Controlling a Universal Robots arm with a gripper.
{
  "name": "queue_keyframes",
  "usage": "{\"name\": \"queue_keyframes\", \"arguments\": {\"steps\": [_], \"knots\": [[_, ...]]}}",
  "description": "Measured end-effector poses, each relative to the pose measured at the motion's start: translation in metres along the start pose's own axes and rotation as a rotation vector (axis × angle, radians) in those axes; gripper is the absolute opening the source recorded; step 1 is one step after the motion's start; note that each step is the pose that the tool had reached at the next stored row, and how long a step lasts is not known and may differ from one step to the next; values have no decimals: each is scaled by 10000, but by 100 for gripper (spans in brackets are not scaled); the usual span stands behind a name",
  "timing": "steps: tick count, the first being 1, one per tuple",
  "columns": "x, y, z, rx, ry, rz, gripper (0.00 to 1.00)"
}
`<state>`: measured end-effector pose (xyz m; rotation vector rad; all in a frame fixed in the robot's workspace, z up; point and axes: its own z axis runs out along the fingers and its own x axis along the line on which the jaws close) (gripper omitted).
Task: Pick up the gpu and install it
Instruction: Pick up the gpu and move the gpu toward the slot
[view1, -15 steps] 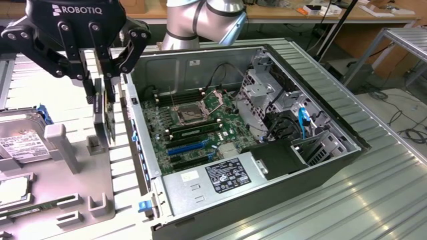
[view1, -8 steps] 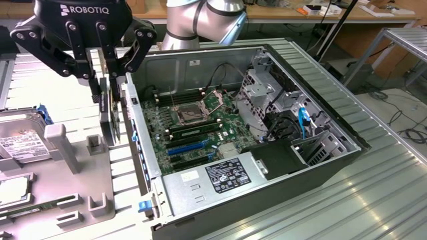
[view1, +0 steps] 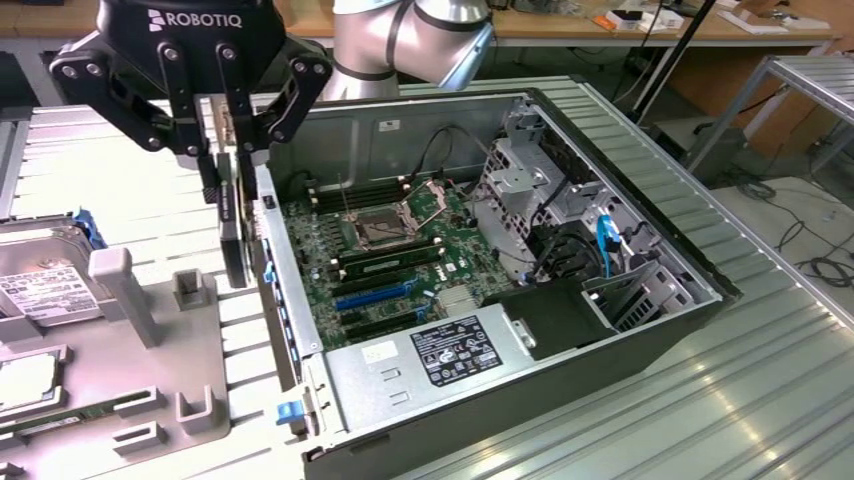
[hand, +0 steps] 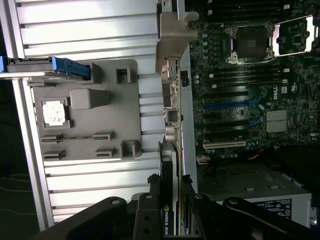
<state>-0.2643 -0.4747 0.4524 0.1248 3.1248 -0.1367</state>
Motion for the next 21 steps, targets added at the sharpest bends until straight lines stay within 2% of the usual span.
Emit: {"name": "queue_keyframes", "arguments": {"steps": [21], "knots": [[-256, 21, 2, 0, -4, -43, 27]]}}
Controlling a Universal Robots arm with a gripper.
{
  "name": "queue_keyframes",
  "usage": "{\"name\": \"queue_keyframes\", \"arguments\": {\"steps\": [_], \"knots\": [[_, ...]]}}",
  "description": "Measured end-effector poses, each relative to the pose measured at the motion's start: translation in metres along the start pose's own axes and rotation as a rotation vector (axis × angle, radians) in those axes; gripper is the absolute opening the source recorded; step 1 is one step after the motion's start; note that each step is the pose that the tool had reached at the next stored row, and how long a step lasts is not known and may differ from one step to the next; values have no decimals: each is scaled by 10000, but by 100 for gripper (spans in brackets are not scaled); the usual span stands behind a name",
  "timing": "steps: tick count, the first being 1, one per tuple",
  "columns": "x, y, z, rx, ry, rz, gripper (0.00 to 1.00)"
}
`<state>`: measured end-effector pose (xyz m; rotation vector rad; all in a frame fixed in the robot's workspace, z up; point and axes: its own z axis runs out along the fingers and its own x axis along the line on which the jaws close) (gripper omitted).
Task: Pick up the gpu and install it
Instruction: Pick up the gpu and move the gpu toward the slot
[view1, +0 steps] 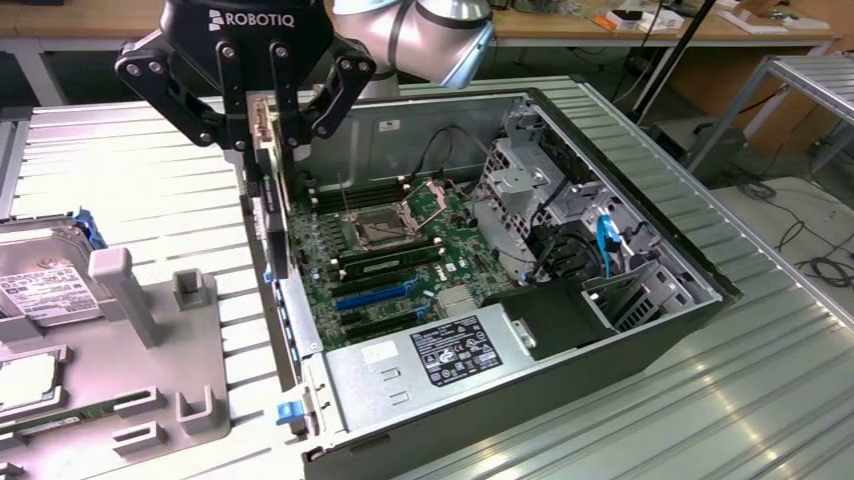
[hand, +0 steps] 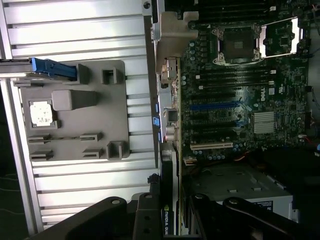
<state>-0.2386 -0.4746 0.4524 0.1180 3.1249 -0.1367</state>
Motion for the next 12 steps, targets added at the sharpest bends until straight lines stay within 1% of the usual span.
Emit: {"name": "queue_keyframes", "arguments": {"steps": [8, 11, 12], "knots": [[-8, 1, 0, -1, -1, -2, 27], [-32, 3, 0, 1, 0, -1, 27], [-62, 5, 0, 0, 0, -1, 27]]}}
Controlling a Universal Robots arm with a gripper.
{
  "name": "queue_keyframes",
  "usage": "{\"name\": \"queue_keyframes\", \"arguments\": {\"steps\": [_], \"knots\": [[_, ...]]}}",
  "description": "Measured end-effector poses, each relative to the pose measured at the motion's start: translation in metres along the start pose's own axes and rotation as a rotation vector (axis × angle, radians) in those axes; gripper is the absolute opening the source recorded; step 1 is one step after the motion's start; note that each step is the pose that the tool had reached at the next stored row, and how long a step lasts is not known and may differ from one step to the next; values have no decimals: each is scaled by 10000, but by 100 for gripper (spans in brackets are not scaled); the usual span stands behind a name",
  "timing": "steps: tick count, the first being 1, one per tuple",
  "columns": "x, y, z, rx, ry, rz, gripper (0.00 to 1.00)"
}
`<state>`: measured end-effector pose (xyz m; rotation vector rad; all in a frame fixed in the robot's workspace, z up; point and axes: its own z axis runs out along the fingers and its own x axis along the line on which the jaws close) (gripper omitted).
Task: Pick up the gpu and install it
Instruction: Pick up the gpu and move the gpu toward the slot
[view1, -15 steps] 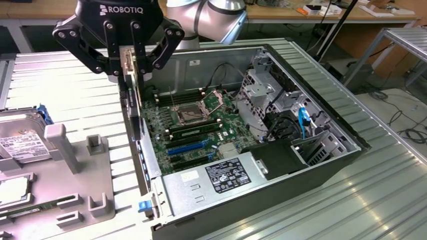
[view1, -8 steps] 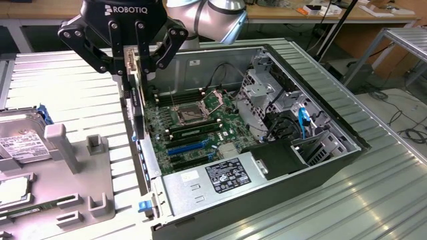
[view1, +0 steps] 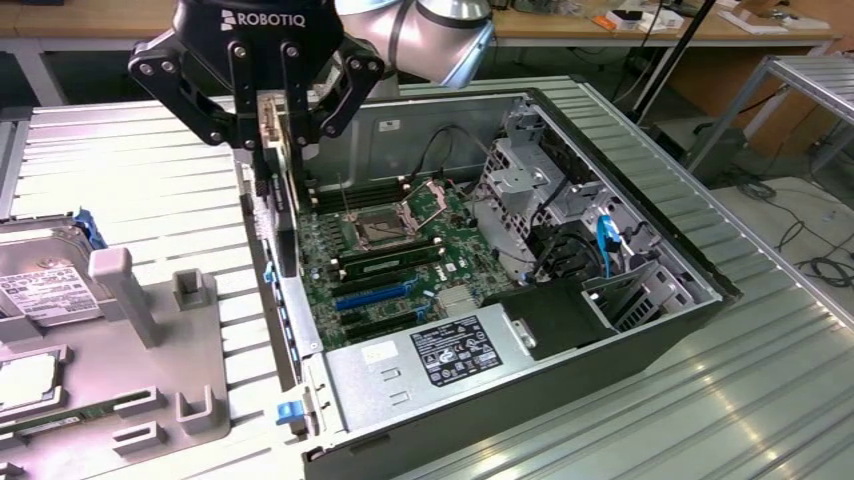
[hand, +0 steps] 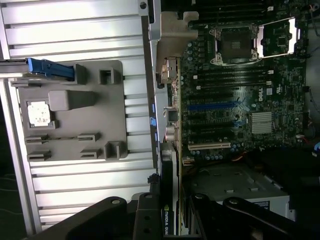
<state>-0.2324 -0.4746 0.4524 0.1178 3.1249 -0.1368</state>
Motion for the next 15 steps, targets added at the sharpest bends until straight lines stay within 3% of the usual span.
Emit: {"name": "queue_keyframes", "arguments": {"steps": [15], "knots": [[-263, 20, 2, 0, 0, 0, 27]]}}
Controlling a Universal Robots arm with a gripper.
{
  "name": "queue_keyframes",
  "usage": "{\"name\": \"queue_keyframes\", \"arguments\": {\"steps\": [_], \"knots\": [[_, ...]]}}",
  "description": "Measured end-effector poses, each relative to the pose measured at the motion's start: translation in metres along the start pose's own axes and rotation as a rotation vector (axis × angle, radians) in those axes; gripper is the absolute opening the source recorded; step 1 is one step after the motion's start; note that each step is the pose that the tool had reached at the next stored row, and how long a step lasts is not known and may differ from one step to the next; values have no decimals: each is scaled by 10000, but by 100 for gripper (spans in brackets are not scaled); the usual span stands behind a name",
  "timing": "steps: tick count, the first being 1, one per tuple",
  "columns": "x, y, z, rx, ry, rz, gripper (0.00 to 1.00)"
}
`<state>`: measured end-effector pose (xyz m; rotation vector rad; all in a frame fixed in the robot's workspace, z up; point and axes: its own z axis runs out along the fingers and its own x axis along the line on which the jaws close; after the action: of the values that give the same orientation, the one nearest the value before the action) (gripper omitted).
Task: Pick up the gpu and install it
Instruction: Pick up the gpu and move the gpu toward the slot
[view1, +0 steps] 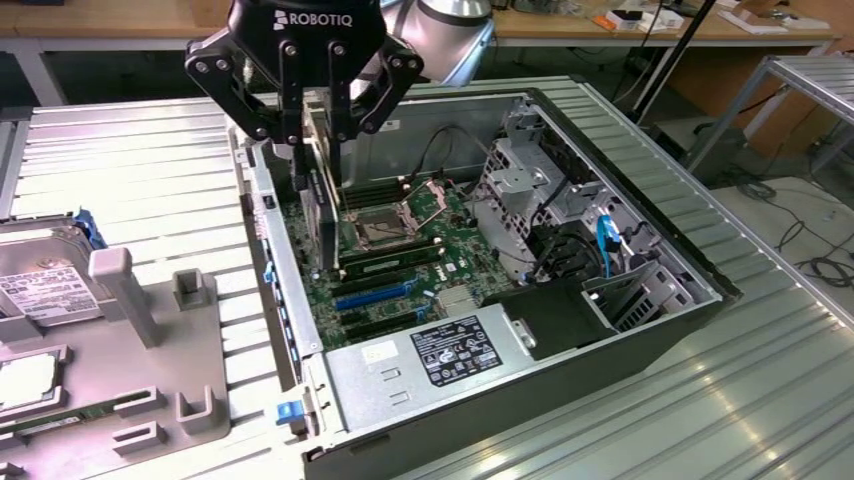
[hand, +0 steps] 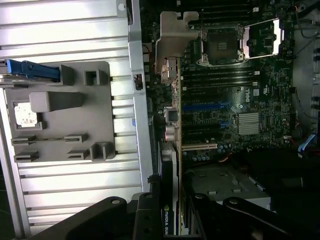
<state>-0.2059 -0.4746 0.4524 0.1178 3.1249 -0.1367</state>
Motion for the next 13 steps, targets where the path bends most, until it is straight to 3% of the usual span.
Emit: {"name": "queue_keyframes", "arguments": {"steps": [13], "knots": [[-199, 15, 2, 0, 0, 0, 27]]}}
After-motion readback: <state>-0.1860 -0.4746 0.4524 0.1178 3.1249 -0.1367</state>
